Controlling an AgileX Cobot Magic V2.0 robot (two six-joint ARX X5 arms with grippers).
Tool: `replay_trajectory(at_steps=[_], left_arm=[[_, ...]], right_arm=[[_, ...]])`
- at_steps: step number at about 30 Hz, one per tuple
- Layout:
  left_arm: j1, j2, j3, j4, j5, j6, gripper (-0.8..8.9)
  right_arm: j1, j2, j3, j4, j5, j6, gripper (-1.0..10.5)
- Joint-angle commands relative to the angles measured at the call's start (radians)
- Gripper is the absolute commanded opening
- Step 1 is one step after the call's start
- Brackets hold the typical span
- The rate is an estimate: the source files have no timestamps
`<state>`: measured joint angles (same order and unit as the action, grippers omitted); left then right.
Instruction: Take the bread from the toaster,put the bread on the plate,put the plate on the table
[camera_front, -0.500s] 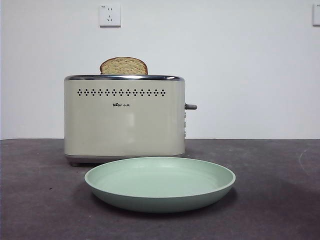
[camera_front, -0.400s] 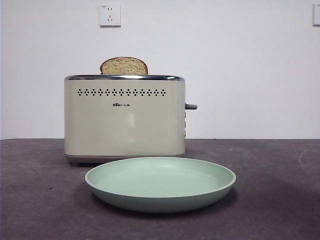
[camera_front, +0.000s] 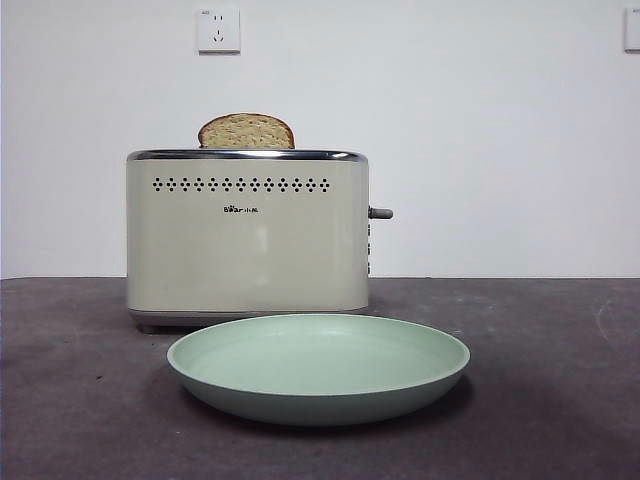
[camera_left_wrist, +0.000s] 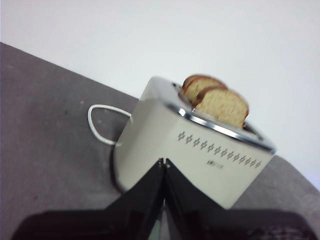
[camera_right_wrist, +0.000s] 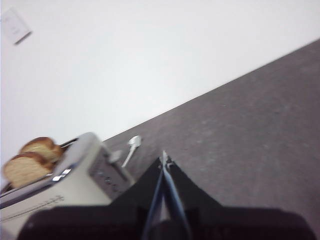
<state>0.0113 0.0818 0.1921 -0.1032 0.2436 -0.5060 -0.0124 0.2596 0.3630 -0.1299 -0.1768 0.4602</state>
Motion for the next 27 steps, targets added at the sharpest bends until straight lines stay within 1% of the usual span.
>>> replay_trajectory(at_steps=[1, 2, 8, 9, 12, 15, 19, 22, 23, 24, 27], left_arm=[[0.002, 0.066, 0.080, 0.004, 0.002, 0.019, -0.08], [0.002, 0.096, 0.112, 0.003, 0.007, 0.029, -0.08], [0.002, 0.337, 0.369, -0.012, 0.109, 0.140, -0.08], [0.002, 0.387, 0.428, -0.024, 0.131, 0.159, -0.08], [0.002, 0.510, 0.586, -0.083, 0.180, 0.208, -0.08], [0.002, 0.638, 0.747, -0.195, 0.210, 0.257, -0.08], [0.002, 0.791, 0.921, -0.356, 0.241, 0.306, -0.04], [0.001, 0.877, 1.002, -0.429, 0.303, 0.336, 0.07], [0.001, 0.893, 1.016, -0.441, 0.322, 0.346, 0.22], [0.000, 0.913, 1.031, -0.449, 0.347, 0.356, 1.00], [-0.007, 0.945, 1.046, -0.443, 0.366, 0.358, 3.85]], right_arm=[[0.001, 0.129, 0.127, -0.017, -0.066, -0.078, -0.1], [0.001, 0.171, 0.169, -0.031, -0.090, -0.094, -0.1], [0.002, 0.430, 0.446, -0.161, -0.276, -0.194, -0.1], [0.003, 0.474, 0.494, -0.180, -0.311, -0.209, -0.1], [0.011, 0.571, 0.599, -0.214, -0.377, -0.234, 0.0], [0.029, 0.644, 0.679, -0.220, -0.428, -0.234, 0.0], [0.066, 0.708, 0.755, -0.224, -0.454, -0.243, 0.2], [0.090, 0.730, 0.786, -0.224, -0.454, -0.249, 1.7], [0.093, 0.732, 0.790, -0.224, -0.454, -0.248, 2.1], [0.096, 0.734, 0.793, -0.224, -0.454, -0.248, 2.6], [0.098, 0.734, 0.794, -0.225, -0.453, -0.249, 2.9]])
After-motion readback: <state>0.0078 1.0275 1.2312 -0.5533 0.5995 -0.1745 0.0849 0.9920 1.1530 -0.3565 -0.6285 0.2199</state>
